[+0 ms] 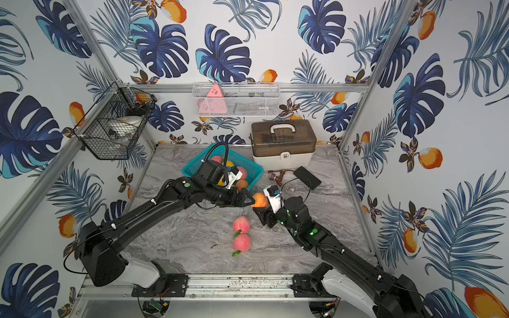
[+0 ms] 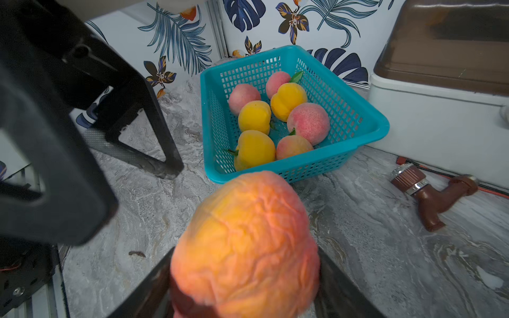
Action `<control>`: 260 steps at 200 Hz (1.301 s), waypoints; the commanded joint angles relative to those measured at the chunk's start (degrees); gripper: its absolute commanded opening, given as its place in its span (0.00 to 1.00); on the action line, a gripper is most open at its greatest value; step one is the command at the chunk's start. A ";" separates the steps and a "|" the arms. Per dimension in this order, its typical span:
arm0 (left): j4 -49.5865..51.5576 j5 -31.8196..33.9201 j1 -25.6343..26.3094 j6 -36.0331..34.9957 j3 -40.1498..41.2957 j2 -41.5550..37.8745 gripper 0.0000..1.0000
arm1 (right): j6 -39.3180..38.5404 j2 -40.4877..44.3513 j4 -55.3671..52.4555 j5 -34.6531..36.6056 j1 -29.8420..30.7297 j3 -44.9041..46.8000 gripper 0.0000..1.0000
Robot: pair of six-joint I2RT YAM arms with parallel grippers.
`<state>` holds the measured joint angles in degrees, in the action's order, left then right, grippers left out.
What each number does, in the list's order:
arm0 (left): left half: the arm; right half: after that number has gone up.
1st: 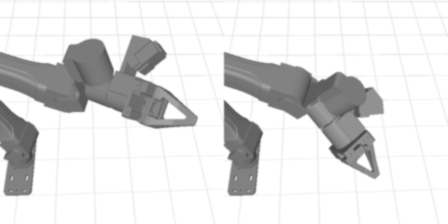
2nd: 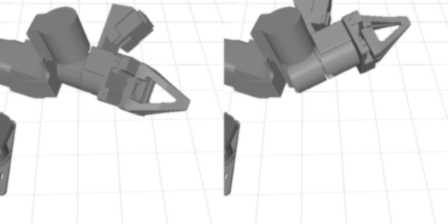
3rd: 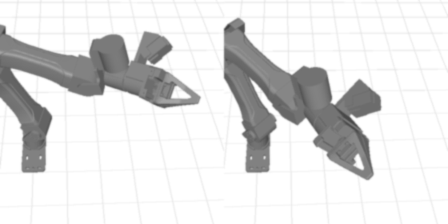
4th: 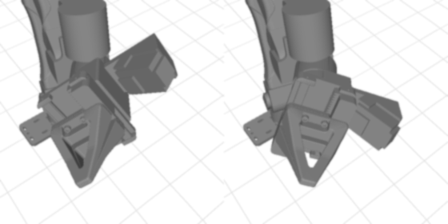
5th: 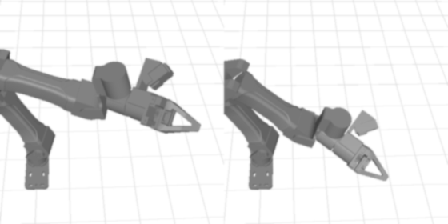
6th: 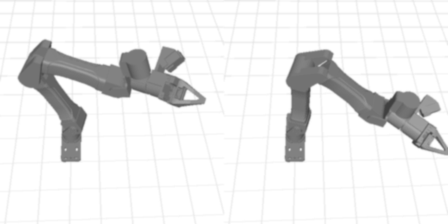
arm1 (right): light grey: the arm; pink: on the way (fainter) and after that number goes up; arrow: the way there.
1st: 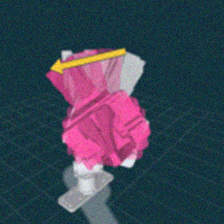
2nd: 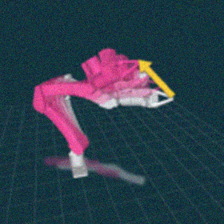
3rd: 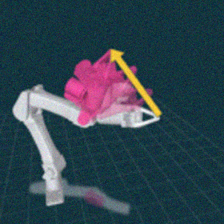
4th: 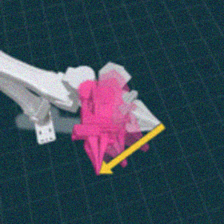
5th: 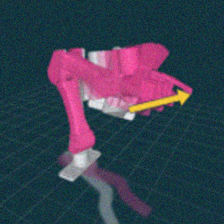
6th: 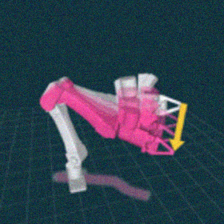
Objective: Put the peaches into the basket
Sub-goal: Place the peach in the basket.
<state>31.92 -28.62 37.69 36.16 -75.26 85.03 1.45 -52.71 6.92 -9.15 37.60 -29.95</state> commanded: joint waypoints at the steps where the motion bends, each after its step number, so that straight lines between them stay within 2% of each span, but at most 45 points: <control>1: -5.33 -2.05 0.44 3.15 0.46 0.52 0.99 | -1.19 0.72 0.05 -2.05 0.10 -0.54 0.69; 87: -10.41 -3.81 1.35 6.09 0.71 3.72 0.99 | -1.36 1.76 -0.33 -3.60 0.10 -0.82 0.69; 177: -13.10 -5.64 1.87 8.02 2.04 4.61 0.94 | -1.43 1.03 -0.43 -3.51 0.15 -1.07 0.69; 260: -13.86 -5.87 1.95 8.29 2.58 4.75 0.81 | -1.41 0.96 -0.74 -4.12 0.10 -1.24 0.69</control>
<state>20.36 -32.93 39.48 43.77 -72.82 89.82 0.56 -51.53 5.82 -12.56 37.60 -30.68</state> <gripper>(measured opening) 0.824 0.712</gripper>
